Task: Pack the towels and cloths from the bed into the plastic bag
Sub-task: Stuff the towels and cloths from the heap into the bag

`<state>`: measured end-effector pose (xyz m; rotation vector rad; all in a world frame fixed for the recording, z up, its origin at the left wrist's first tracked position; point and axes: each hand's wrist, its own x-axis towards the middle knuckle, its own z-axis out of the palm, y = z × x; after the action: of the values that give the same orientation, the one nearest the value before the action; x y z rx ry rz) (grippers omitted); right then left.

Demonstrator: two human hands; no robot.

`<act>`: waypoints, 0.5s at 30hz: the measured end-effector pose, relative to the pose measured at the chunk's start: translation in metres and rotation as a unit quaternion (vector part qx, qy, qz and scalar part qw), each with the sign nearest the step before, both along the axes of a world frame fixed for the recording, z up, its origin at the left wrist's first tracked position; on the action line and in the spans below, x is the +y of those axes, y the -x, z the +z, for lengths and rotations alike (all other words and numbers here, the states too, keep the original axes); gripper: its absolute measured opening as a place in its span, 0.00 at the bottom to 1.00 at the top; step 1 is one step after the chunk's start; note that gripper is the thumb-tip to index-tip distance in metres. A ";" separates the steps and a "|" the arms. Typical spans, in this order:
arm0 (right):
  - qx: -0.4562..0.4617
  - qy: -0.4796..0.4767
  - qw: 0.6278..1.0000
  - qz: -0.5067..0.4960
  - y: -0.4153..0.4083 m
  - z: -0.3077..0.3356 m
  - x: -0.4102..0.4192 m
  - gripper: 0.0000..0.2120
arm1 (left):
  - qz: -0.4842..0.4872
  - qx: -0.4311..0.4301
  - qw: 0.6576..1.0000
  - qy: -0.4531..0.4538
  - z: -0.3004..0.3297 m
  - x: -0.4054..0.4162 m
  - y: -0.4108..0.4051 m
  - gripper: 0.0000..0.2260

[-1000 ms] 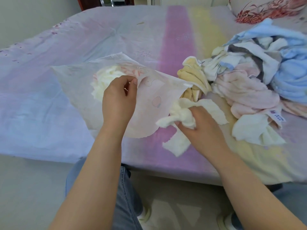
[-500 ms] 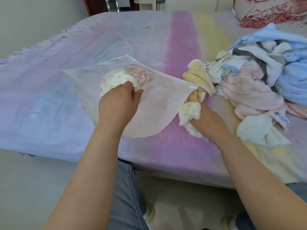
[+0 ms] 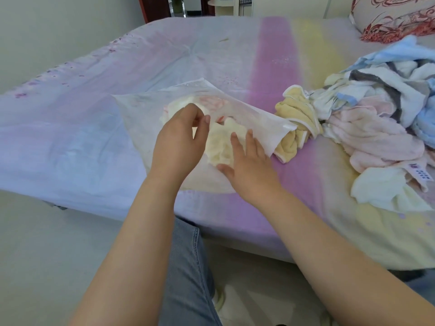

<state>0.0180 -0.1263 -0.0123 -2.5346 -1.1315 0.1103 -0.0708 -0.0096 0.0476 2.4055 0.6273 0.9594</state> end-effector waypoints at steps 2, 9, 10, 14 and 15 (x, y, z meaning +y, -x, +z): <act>-0.032 -0.075 0.997 -0.002 0.002 -0.005 -0.016 0.22 | -0.001 0.000 1.000 0.000 -0.007 -0.004 -0.002 0.08; 0.009 0.143 0.988 0.066 -0.033 -0.017 0.018 0.11 | -0.004 -0.059 0.997 0.058 -0.019 -0.013 -0.010 0.06; 0.025 0.179 0.981 0.065 -0.038 -0.018 0.034 0.13 | -0.005 -0.059 0.996 0.071 -0.018 -0.013 -0.010 0.06; 0.096 0.165 0.981 0.025 -0.052 -0.012 0.081 0.32 | -0.006 -0.067 0.992 0.111 -0.010 -0.010 -0.012 0.08; 0.102 0.139 0.985 0.025 -0.053 -0.012 0.082 0.33 | -0.003 -0.074 0.990 0.119 -0.009 -0.008 -0.014 0.08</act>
<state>0.0711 -0.0438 -0.0246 -2.6560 -1.1661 0.5647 -0.0571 -0.0177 0.0388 2.1055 0.6414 0.9899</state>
